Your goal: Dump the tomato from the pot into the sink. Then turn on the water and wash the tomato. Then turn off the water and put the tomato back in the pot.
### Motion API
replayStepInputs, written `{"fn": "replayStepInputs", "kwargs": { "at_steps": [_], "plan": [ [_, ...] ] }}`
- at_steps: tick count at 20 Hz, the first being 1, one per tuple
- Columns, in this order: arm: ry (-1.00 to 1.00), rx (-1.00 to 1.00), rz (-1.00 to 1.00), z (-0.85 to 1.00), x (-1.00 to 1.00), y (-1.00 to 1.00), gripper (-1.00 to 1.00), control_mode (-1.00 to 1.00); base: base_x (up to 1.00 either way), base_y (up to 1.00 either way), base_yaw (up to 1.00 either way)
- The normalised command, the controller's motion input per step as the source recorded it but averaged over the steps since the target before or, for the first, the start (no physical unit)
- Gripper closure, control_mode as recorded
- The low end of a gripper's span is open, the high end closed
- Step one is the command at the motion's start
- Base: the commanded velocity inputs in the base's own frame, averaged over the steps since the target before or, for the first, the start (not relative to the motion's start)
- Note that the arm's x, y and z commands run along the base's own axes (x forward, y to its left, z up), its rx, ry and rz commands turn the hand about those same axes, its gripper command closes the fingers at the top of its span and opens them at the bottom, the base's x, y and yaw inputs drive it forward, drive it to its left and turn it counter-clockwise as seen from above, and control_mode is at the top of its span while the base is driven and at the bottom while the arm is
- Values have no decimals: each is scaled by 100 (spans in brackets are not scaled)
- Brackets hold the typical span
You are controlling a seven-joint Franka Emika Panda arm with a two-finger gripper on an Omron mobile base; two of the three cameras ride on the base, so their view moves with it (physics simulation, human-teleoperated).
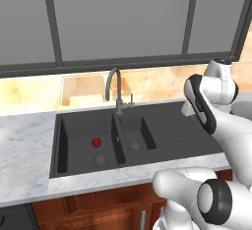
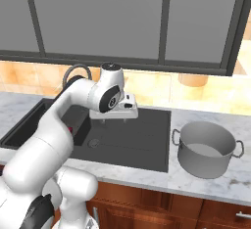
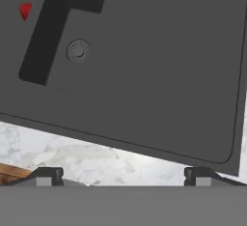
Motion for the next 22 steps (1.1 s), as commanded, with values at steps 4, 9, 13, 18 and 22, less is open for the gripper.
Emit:
{"fn": "replayStepInputs", "kwargs": {
  "at_steps": [4,9,13,18,22],
  "plan": [
    [0,5,0,7,50,49,-100,-100,0,0,0],
    [0,2,0,8,51,43,-100,-100,0,0,0],
    [-5,8,0,1,36,27,-100,-100,0,0,0],
    [-9,11,0,0,28,15,-100,-100,0,0,0],
    [-10,11,0,0,26,15,-100,-100,0,0,0]
  ]
}}
